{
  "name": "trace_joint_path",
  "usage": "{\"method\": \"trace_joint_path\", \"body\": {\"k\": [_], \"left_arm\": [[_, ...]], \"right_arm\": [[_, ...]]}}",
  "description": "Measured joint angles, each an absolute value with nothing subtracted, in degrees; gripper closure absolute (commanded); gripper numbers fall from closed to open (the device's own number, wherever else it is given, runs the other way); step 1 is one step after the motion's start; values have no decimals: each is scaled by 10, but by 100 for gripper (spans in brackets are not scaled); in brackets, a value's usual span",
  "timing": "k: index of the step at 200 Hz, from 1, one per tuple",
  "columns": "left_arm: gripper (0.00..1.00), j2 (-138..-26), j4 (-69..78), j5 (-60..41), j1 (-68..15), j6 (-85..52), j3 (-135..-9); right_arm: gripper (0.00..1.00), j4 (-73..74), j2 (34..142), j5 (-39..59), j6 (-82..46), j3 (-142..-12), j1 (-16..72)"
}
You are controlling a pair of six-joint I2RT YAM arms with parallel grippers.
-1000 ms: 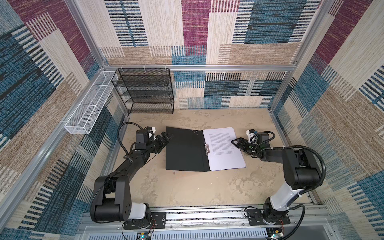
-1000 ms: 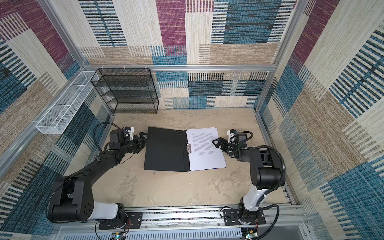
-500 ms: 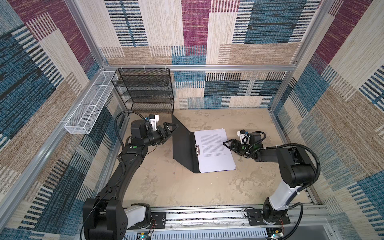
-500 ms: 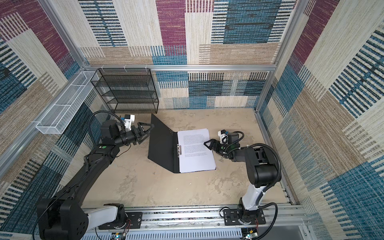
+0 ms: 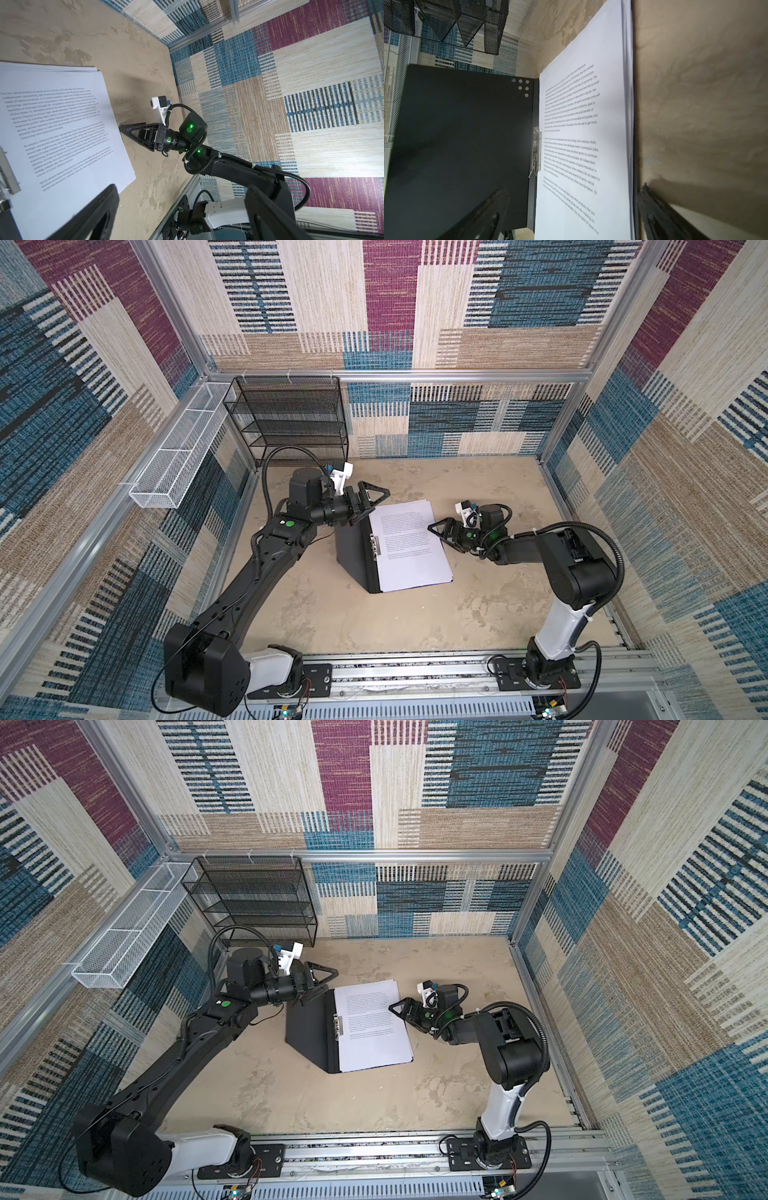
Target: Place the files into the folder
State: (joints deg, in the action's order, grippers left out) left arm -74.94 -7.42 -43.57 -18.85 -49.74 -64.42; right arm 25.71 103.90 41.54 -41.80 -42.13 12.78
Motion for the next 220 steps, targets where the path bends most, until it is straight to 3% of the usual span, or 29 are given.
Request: {"method": "trace_joint_path", "body": {"k": [73,90,127,156,220], "left_arm": [[3,-806,-135,-383,-228,-471,-732],[2,-787,-176,-350,-172,-451,-738],[2,-761,-207,-349,24,-447,-621],[2,-780,-227,-345,127,-407,-568],[1,-861,-168,-269,198,-370,-499]], "right_arm": [[0,149,941,353,-433,-450,103],[0,130,936,348,-419,-452,103],[0,103,945,350,-389,-451,103],[0,104,972,362,-376,-444,103],[0,167,1020,415,-375,-439,106]]}}
